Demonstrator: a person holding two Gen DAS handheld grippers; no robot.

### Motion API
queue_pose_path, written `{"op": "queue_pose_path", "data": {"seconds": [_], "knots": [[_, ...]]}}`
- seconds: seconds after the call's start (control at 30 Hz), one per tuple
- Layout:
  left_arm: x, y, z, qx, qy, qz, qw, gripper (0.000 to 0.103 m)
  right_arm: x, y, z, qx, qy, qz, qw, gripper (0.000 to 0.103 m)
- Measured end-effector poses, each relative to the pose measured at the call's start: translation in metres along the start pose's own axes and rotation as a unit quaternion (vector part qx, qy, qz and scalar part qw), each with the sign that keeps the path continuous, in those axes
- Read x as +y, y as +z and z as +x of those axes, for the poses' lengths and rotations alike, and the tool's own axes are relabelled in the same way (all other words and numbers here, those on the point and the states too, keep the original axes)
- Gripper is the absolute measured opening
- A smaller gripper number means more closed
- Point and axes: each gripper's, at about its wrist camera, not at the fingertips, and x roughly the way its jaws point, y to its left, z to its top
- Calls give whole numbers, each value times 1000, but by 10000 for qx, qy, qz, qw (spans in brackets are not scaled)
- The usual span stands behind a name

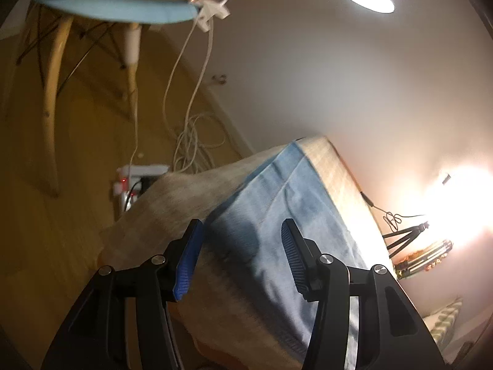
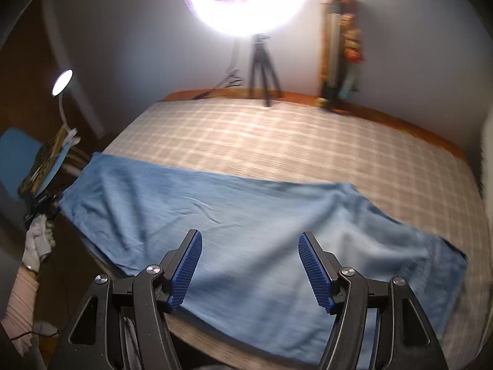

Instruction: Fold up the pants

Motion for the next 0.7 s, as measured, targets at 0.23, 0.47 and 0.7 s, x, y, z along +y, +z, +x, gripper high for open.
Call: {"op": "queue_pose_path", "data": {"seconds": [0.23,0.47,0.7], "knots": [[-39,-5,20,-158,623,1221,9904,13,79,37,35,119,441,-748,9962,68],[-105,-34,13,-483,402,2772,9588,9,133,61,77,377,791,-1148,9895,68],[-154,-94,17,-302,169,4258,9041,9,162,88,122,704,1566,-830,9816,68]]}}
